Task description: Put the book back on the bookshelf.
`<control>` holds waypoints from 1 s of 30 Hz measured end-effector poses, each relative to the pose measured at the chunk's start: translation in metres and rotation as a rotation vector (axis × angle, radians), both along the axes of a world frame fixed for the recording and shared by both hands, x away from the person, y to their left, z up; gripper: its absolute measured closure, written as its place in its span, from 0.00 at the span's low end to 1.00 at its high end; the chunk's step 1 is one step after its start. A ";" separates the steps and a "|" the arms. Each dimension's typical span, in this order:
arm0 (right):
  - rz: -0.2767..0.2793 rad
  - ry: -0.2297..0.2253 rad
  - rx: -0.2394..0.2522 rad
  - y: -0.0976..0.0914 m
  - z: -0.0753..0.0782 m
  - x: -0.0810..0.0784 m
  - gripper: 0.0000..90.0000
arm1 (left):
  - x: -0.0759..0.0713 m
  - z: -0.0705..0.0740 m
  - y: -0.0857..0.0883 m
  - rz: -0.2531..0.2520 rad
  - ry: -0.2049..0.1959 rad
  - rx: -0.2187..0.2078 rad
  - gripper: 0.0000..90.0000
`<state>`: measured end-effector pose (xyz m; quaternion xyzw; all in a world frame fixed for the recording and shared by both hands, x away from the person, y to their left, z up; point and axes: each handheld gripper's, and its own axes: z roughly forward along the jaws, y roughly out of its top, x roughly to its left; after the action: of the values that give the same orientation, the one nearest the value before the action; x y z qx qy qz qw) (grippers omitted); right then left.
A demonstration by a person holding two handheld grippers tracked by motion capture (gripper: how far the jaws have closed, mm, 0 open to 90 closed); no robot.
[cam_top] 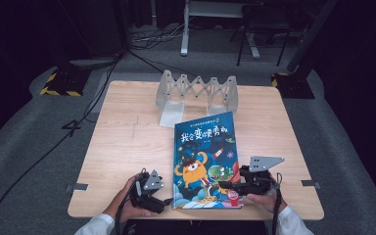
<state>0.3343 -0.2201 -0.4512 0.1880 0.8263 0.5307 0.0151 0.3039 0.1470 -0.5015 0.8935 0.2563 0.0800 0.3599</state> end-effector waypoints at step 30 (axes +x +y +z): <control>-0.029 -0.193 -0.016 -0.006 0.009 -0.002 0.60 | 0.063 0.017 -0.032 0.018 0.089 -0.179 0.15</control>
<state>0.3320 -0.2259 -0.4425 0.1477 0.8223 0.5396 0.1037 0.3666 0.1154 -0.4848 0.8580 0.2865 0.0201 0.4259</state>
